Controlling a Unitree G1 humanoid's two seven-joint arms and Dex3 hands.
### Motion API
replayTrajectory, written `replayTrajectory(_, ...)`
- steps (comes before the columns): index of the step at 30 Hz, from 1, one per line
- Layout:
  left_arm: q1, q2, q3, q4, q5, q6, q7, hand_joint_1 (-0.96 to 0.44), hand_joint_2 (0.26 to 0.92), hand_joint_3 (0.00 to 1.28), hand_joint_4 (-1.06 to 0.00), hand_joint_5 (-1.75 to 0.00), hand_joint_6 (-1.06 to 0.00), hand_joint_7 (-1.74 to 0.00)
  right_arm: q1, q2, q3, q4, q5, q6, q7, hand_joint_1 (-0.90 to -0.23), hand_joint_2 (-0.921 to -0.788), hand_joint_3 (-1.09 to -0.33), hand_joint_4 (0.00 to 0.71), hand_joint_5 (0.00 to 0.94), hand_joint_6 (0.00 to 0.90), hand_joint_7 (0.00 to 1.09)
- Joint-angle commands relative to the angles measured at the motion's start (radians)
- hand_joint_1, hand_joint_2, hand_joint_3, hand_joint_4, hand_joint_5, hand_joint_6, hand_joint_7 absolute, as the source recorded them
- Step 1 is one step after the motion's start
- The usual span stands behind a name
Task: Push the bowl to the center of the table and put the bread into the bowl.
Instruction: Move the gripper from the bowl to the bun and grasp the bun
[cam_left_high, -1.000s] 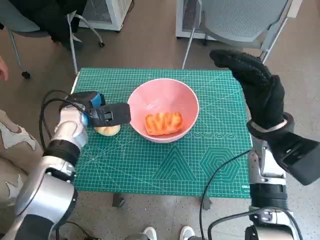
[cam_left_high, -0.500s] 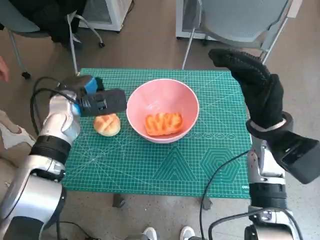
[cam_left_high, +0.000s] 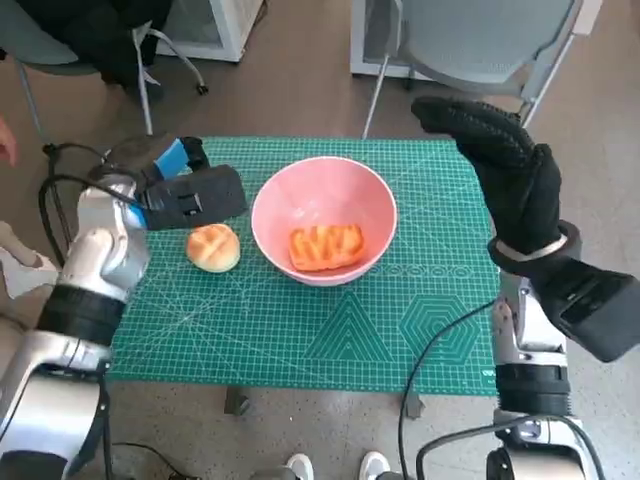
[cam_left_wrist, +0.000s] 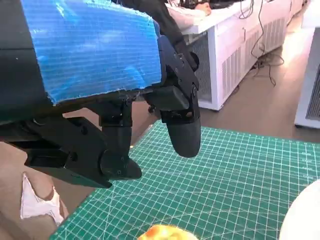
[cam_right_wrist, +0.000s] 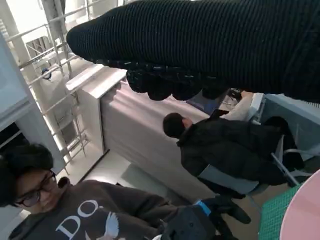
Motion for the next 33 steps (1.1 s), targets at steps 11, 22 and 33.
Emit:
replayTrajectory(11,0.0,-0.018,-0.083,0.029,0.014,0.041,-0.319,-0.51,0.689,0.02,-0.01,-0.02,-0.13,-0.02,-0.002,0.011,0.003,0.016,0.004,0.011,0.01,-0.722,-0.921,-0.755,0.132,0.003,0.021,0.45)
replayTrajectory(22,-0.003,-0.063,-0.103,0.109,0.023,0.042,-0.295,-0.54,0.685,0.01,0.0,0.0,-0.12,0.0,0.003,0.011,-0.002,0.012,0.014,0.014,0.017,-0.716,-0.921,-0.75,0.139,0.006,0.018,0.47)
replayTrajectory(33,-0.029,-0.114,-0.119,0.248,0.026,-0.008,-0.225,-0.53,0.679,0.0,0.0,0.0,-0.1,0.0,0.001,0.012,-0.007,0.029,0.01,-0.004,0.016,-0.715,-0.921,-0.75,0.143,0.006,0.013,0.48)
